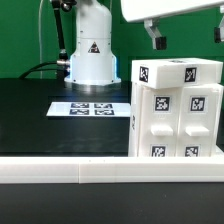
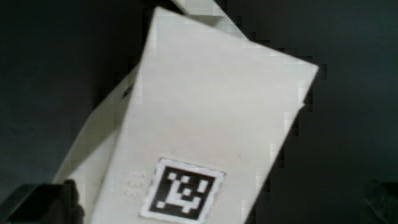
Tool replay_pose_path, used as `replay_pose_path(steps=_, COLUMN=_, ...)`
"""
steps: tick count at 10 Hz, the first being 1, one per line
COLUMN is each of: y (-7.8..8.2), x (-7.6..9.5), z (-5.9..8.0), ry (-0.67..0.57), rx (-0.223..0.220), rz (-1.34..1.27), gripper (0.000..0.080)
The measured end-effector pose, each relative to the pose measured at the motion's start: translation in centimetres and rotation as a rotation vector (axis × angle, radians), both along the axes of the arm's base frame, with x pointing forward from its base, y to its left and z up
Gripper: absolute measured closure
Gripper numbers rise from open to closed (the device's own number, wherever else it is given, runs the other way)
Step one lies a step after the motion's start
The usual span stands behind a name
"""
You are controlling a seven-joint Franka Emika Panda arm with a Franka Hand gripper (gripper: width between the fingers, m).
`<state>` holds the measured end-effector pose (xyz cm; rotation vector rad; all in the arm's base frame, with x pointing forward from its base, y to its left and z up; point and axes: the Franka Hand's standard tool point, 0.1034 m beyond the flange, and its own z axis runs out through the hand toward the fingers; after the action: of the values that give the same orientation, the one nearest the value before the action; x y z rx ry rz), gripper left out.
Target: Assemble cabinet
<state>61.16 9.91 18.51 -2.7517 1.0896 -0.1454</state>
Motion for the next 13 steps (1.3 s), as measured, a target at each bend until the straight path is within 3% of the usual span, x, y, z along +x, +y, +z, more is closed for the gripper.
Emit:
replay_pose_path(steps=6, y=-0.04, x=0.69, z=0.19, ry=-0.052, rx=-0.086, rz=0.591, gripper=0.0002)
replay_pose_path(steps=8, y=-0.37, x=0.71, z=0.17, ry=-0.074, rx=-0.165, rz=0.880, gripper=0.0002)
replay_pose_path(steps=13, y=-0.34, x=0.55, z=-0.14, ry=-0.091, rx=-0.244, rz=1.329, gripper=0.0002)
